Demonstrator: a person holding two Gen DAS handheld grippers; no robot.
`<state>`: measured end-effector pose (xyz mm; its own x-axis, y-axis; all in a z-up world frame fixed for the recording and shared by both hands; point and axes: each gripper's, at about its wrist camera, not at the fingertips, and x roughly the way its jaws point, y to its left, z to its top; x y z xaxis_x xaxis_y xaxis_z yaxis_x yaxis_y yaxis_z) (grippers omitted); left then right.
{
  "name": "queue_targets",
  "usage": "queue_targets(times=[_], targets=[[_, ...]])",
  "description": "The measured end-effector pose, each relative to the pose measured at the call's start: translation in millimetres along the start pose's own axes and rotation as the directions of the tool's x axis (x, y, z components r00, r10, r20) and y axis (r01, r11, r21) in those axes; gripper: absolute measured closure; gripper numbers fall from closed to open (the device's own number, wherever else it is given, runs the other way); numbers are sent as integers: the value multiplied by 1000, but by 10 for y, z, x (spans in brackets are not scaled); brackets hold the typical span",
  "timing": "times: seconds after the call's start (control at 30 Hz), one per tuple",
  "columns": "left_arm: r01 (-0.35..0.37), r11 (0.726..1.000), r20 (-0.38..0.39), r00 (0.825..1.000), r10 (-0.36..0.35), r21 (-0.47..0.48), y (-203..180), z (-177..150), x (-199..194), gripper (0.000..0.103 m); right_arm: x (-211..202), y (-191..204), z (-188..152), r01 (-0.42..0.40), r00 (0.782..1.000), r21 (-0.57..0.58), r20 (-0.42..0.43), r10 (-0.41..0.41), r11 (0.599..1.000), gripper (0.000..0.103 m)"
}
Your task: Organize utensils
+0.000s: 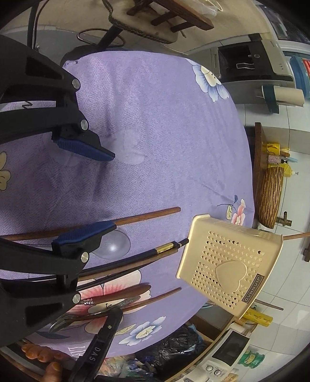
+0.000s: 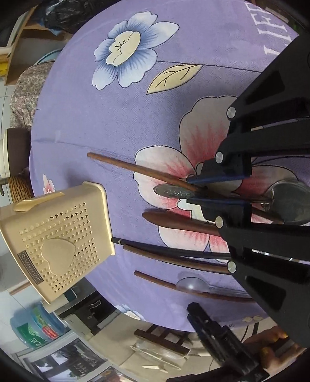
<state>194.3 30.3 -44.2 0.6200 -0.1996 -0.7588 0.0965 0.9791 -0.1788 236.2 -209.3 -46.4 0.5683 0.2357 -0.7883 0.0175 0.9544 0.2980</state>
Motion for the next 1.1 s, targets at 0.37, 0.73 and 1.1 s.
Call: queue_targets(times=[0.37, 0.73, 1.1], targets=[[-8, 1000, -11, 1000, 8, 9, -18, 17, 39, 51, -307, -433, 51, 26, 999, 26, 37, -27, 999, 96], [-7, 1000, -6, 1000, 7, 4, -33, 68, 46, 51, -301, -660, -95, 67, 995, -13, 77, -65, 998, 57], [28, 999, -11, 1000, -27, 32, -113, 316, 123, 59, -68, -520, 293, 150, 986, -157, 94, -136, 976, 59]])
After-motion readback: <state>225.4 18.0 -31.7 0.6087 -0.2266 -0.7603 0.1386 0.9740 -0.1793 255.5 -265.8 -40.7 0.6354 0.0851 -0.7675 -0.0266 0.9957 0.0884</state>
